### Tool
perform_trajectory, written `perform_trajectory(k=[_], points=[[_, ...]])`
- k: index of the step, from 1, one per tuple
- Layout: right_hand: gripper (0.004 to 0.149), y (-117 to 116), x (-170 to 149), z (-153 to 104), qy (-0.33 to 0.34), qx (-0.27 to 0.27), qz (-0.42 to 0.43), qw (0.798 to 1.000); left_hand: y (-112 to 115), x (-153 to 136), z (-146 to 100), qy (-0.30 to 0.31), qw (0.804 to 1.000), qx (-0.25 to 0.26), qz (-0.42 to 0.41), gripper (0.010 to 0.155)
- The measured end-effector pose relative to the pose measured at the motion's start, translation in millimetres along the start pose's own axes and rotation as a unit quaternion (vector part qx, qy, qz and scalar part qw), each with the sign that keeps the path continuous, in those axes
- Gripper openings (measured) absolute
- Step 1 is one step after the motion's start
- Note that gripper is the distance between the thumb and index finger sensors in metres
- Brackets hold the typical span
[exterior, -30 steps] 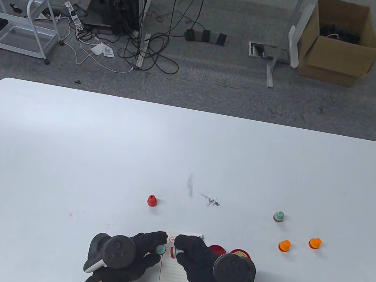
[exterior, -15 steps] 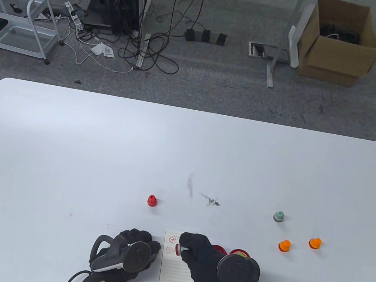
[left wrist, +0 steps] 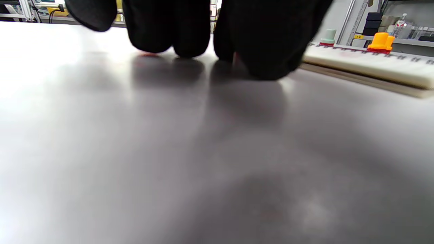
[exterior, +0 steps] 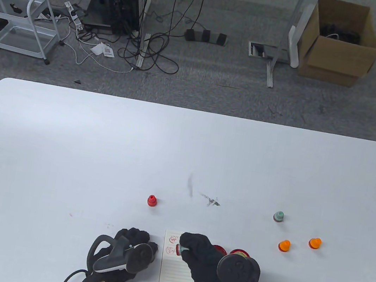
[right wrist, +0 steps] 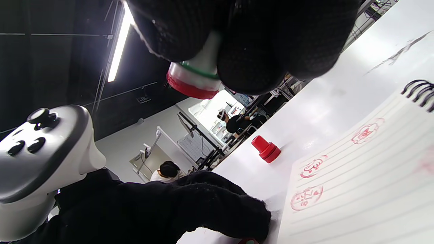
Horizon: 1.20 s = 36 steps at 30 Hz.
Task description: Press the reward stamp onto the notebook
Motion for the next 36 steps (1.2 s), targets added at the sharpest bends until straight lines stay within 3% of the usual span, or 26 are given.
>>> perform_trajectory(k=[4, 10, 16, 22, 29, 36], points=[[0.050, 0.5, -0.5, -0.1, -0.001, -0.001, -0.001, 1.000, -0.6, -5.8, -3.6, -0.002, 1.000, -0.022, -0.015, 0.068], [0.049, 6.1, -1.9, 0.8, -0.002, -0.009, -0.004, 1.000, -13.4, -22.8, -15.3, -0.019, 0.999, 0.017, -0.032, 0.069], [0.047, 40.7, -4.9, 8.1, 0.009, -0.016, -0.066, 0.998, -25.0, -45.6, -26.5, -0.040, 0.995, 0.082, -0.036, 0.066], [0.048, 61.4, -31.8, 9.4, -0.036, 0.015, -0.103, 0.994, -28.0, -54.1, -28.5, -0.064, 0.993, 0.102, -0.016, 0.070], [0.047, 48.0, -39.0, -1.7, -0.042, 0.081, -0.223, 0.971, -26.3, -61.8, -29.1, -0.076, 0.991, 0.106, -0.024, 0.069], [0.045, 16.9, -36.3, -2.8, -0.030, 0.182, -0.313, 0.932, -26.3, -60.9, -29.8, -0.076, 0.991, 0.108, -0.018, 0.067]])
Point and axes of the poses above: the tracker on the back of each hand, its own x axis roughly to the thumb side, its own z axis roughly from the wrist to the fingertips, y = z × x, the point moved 3 cm from there along z, roughly from the wrist to the fingertips, and after that the axes turned 8 degrees about y, right-handed, at the moved point
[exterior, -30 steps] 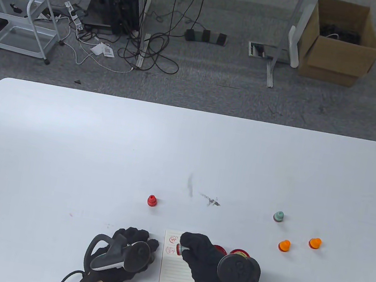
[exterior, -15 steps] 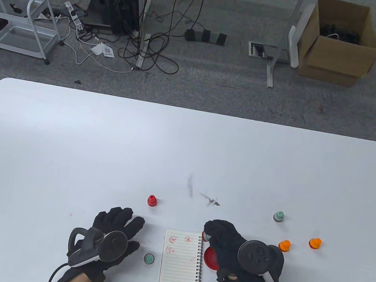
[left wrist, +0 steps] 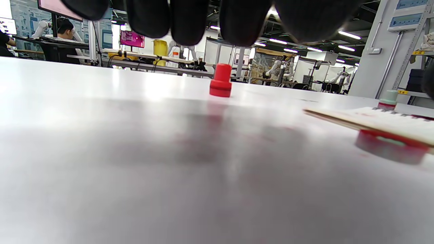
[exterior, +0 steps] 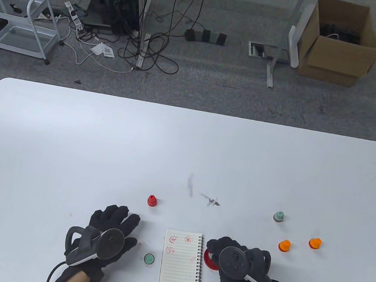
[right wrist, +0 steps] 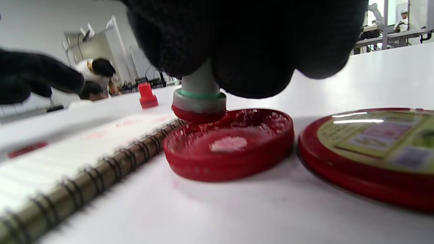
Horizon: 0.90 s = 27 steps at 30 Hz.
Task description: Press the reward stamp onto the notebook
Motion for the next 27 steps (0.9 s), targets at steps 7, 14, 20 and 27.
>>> perform_trajectory(k=[7, 14, 20, 27], points=[[0.043, -9.0, 10.3, 10.1, -0.006, 0.046, -0.054, 0.997, 1.3, 3.6, -0.3, 0.006, 1.000, -0.003, 0.005, 0.066], [0.041, -8.5, 6.9, 26.2, -0.036, 0.109, -0.042, 0.992, -1.1, 2.8, -2.0, 0.006, 1.000, 0.002, 0.000, 0.066], [0.041, -9.5, 6.7, 35.2, -0.046, 0.147, -0.045, 0.987, -1.5, 1.7, -1.8, 0.004, 1.000, 0.002, -0.003, 0.065], [0.041, -9.1, 5.2, 36.7, -0.046, 0.154, -0.041, 0.986, -1.4, 2.9, -2.1, 0.007, 1.000, -0.002, -0.001, 0.065]])
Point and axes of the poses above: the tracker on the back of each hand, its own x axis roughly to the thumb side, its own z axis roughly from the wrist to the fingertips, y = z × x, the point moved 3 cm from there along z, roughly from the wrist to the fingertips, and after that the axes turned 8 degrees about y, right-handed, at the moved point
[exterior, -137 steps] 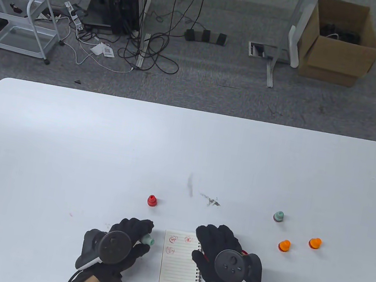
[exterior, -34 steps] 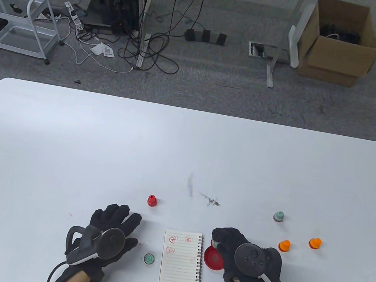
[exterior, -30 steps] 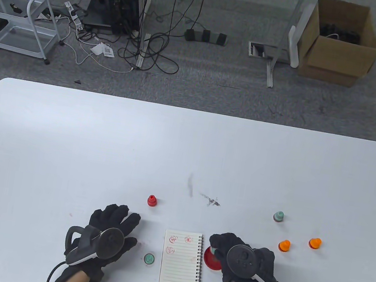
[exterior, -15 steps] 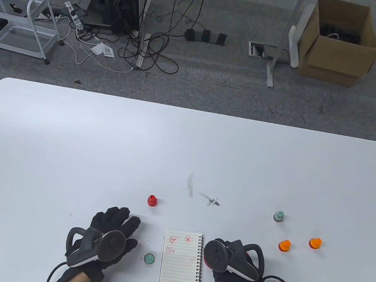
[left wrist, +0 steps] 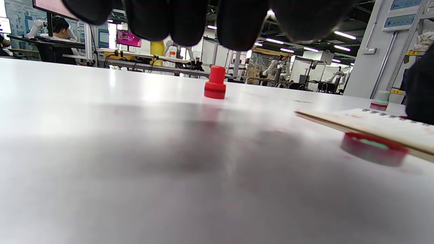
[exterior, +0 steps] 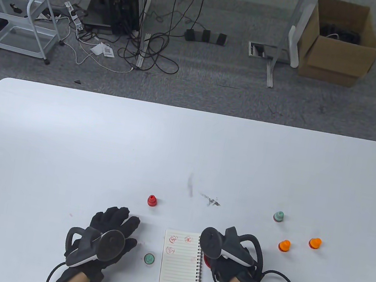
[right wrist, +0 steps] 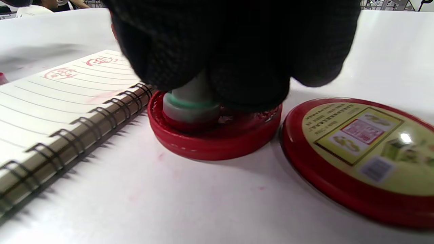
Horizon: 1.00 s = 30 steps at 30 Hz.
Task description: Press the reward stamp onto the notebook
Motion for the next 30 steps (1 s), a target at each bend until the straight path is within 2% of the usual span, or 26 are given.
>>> perform_trajectory(k=[5, 7, 13, 21, 30], points=[[0.040, 1.4, -5.9, -6.2, -0.003, -0.043, 0.027, 0.999, 0.5, 1.2, -1.9, 0.003, 1.000, -0.001, 0.004, 0.065], [0.041, 1.6, -5.0, -6.7, 0.002, -0.036, -0.010, 0.999, 1.5, 2.1, -1.4, 0.006, 1.000, -0.003, 0.004, 0.065], [0.042, -1.5, -7.1, -9.1, 0.000, -0.034, 0.018, 0.999, 2.7, 3.6, -0.6, 0.008, 1.000, -0.009, 0.006, 0.065], [0.048, 5.8, -16.5, -29.9, 0.025, -0.128, 0.113, 0.985, 2.9, 8.1, 0.8, 0.014, 1.000, -0.012, 0.005, 0.065], [0.051, 11.1, 14.2, -19.4, 0.079, -0.195, 0.165, 0.964, 3.2, 8.7, 0.7, 0.017, 1.000, -0.011, 0.006, 0.065]])
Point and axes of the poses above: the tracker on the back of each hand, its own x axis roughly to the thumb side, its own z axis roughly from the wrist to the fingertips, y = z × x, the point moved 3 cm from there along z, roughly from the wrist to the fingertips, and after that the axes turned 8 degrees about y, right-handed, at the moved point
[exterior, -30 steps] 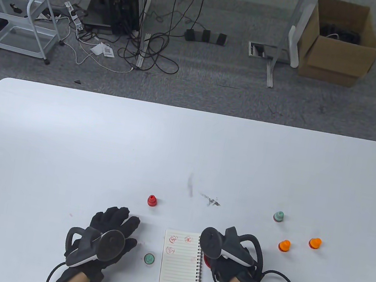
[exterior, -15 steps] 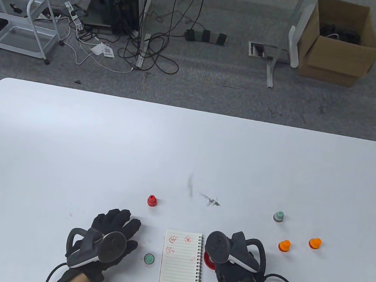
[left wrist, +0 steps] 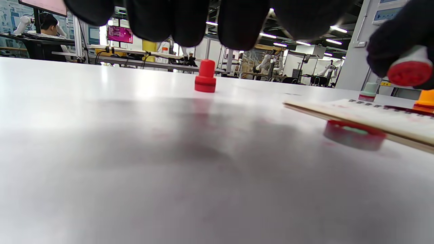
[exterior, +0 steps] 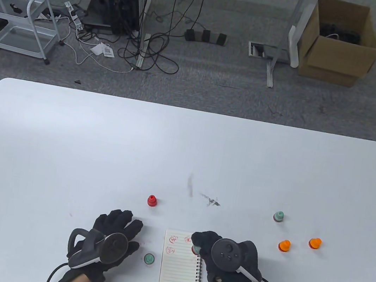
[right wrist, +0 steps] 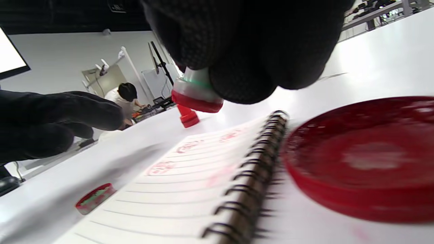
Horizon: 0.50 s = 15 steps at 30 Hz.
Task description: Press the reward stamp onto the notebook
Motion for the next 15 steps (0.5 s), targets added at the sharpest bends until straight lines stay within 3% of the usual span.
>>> perform_trajectory(k=[5, 15], points=[[0.049, -7.6, 12.8, 8.7, 0.014, -0.020, -0.029, 0.999, -0.6, 0.4, -0.6, 0.001, 1.000, 0.003, 0.001, 0.064], [0.048, -23.1, 18.4, 15.8, 0.020, 0.010, -0.084, 0.996, -1.6, -1.0, -1.2, -0.003, 1.000, 0.006, 0.002, 0.064]])
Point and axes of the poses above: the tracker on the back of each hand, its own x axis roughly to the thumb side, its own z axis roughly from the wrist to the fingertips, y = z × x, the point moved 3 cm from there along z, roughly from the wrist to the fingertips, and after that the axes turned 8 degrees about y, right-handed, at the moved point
